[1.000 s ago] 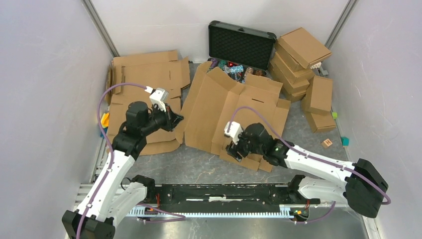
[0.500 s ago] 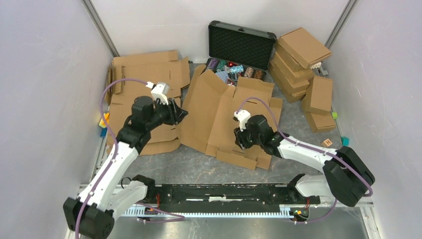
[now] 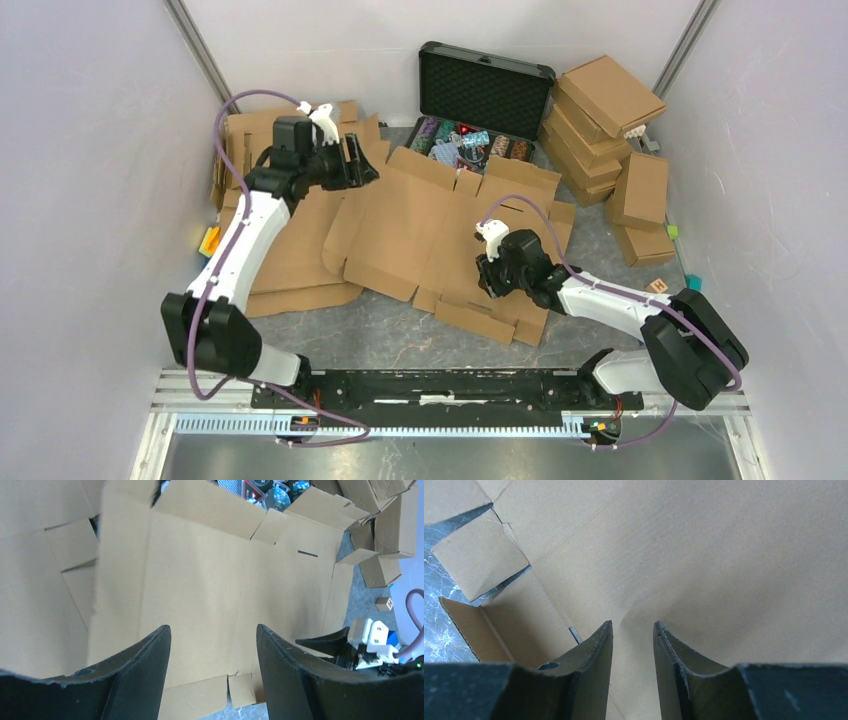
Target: Fold the paper box
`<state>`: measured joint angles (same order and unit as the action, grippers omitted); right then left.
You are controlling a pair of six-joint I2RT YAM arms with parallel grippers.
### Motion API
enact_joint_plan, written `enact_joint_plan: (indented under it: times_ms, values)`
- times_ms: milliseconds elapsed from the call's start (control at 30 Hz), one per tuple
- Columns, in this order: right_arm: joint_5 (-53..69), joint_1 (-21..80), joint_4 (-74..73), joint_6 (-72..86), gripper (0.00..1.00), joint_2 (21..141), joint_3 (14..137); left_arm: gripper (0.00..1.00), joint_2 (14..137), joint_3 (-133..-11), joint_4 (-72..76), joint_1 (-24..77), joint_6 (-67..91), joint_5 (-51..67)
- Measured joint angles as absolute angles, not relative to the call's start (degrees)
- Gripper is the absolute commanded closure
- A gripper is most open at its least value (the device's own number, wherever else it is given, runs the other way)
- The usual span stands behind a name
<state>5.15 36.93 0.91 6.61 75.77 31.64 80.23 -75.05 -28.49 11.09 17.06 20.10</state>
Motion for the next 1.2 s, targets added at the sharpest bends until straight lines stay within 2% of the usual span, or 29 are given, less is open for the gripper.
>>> enact_joint_plan:
  times_ms: [133, 233, 333, 467, 533, 633, 833, 1033, 1133, 1200]
  values:
    - [5.5, 36.53, 0.91, 6.57, 0.6, 75.94, 31.64, 0.29, 88.71, -85.3, -33.47, 10.7, 13.85, 19.77]
    - [5.67, 36.23, 1.04, 6.55, 0.6, 75.94, 31.64, 0.26, 95.7, -92.95, -36.14, 9.8, 11.46, 19.68]
    - [6.04, 36.18, 1.3, 6.33, 0.6, 75.94, 31.64, 0.25, 100.49, -96.97, -37.95, 7.44, 10.79, 19.81]
    - [6.94, 36.18, 1.69, 6.2, 0.6, 75.94, 31.64, 0.16, 106.8, -101.03, -39.13, 4.12, 10.35, 20.16]
    - [7.53, 36.18, 1.78, 6.17, 0.6, 75.94, 31.64, 0.07, 110.41, -102.65, -39.42, 2.74, 9.93, 21.56]
    - [8.12, 36.18, 1.78, 6.15, 0.6, 75.92, 31.64, 0.05, 116.44, -105.67, -40.42, 1.37, 9.47, 25.08]
    - [9.02, 36.14, 1.72, 6.13, 0.6, 75.33, 31.64, 0.1, 126.93, -114.3, -43.2, 0.82, 9.1, 28.93]
    - [9.13, 35.92, 1.69, 6.02, 0.6, 73.76, 31.64, 0.09, 132.88, -119.48, -44.97, 0.82, 8.71, 33.76]
    - [9.19, 35.92, 1.65, 5.8, 0.6, 73.34, 31.64, 0.16, 134.82, -120.18, -45.32, 0.82, 8.73, 36.45]
    - [9.21, 35.92, 1.48, 5.72, 0.6, 73.23, 31.64, 0.26, 136.03, -120.29, -45.54, 0.82, 8.8, 38.74]
